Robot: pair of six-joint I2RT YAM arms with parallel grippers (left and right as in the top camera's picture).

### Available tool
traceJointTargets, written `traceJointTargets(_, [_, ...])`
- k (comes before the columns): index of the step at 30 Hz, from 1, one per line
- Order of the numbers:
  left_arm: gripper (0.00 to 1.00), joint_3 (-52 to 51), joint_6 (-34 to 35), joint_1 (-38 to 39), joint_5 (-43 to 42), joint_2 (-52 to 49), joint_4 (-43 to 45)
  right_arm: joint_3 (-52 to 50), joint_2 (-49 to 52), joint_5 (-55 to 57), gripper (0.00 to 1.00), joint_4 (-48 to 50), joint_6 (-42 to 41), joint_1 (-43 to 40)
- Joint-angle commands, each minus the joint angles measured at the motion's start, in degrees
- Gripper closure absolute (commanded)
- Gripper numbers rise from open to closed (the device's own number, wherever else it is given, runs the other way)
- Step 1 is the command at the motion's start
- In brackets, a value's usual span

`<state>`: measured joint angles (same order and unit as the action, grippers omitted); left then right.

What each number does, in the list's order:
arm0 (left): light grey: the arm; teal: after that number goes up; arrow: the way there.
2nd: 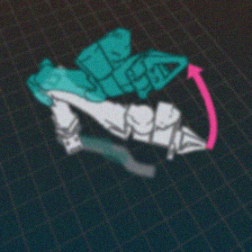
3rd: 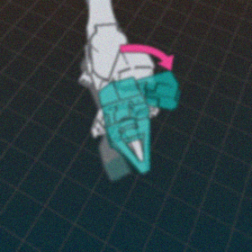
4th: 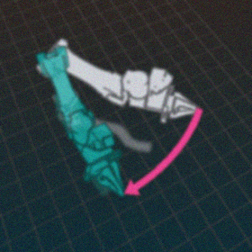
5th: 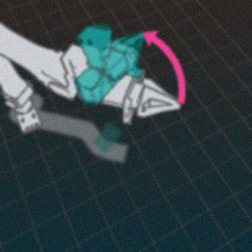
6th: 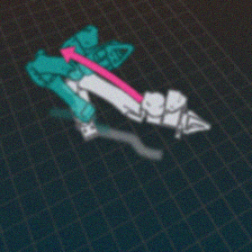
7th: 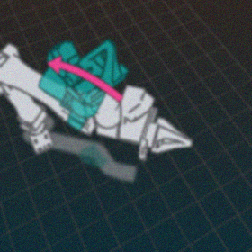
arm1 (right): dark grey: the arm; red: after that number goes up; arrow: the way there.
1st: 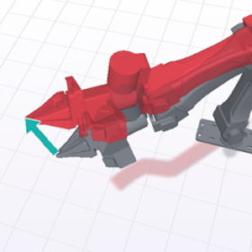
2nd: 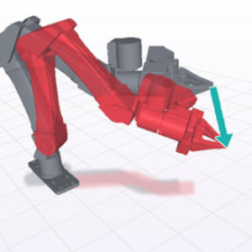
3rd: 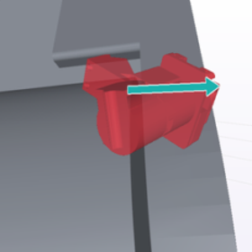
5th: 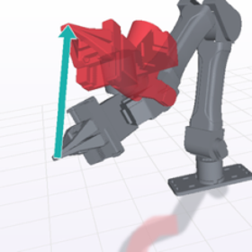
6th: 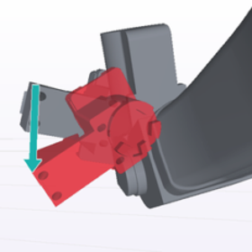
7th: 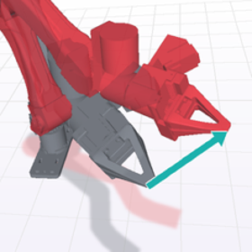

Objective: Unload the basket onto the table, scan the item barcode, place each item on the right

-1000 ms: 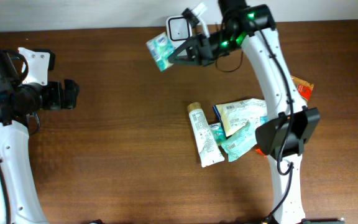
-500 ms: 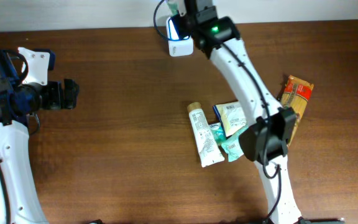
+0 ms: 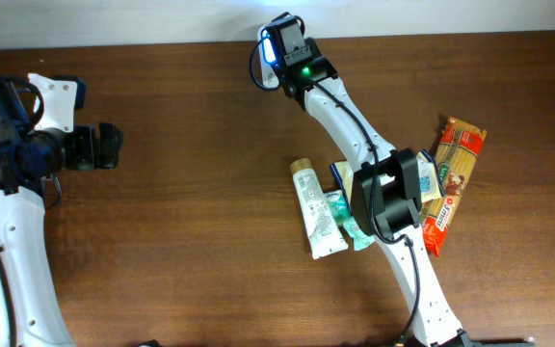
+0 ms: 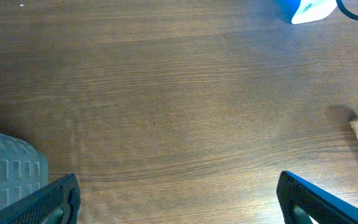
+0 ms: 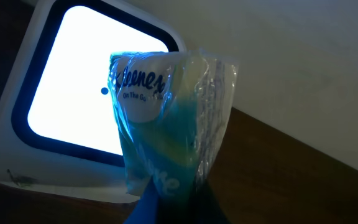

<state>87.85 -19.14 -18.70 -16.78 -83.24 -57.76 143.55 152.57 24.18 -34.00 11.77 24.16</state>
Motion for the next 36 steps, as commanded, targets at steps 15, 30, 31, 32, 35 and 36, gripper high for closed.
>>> traceJointTargets(15, [0.01, 0.13, -0.68, 0.15, -0.83, -0.04, 0.07, 0.13, -25.77, -21.29, 0.89, -37.62, -0.26, 9.46])
traceJointTargets(30, [0.01, 0.13, -0.68, 0.17, -0.83, -0.04, 0.07, -1.77, -41.79, 0.07, 0.87, -63.32, -39.3, 10.8])
traceJointTargets(31, [0.01, 0.13, -0.68, 0.17, -0.83, -0.04, 0.07, -3.45, -41.48, -2.54, 0.84, -63.32, -39.28, 10.05])
traceJointTargets(32, [0.01, 0.13, -0.68, 0.15, -0.83, -0.04, 0.07, -5.42, -41.44, -3.21, 0.78, -63.34, -39.3, 9.4])
traceJointTargets(35, [0.01, 0.13, -0.68, 0.15, -0.83, -0.04, 0.07, -9.68, -41.46, -3.69, 0.01, -63.32, -39.28, 9.14])
traceJointTargets(36, [0.01, 0.13, -0.68, 0.17, -0.83, -0.04, 0.04, -10.01, -41.46, -5.6, 0.01, -63.32, -39.28, 9.18])
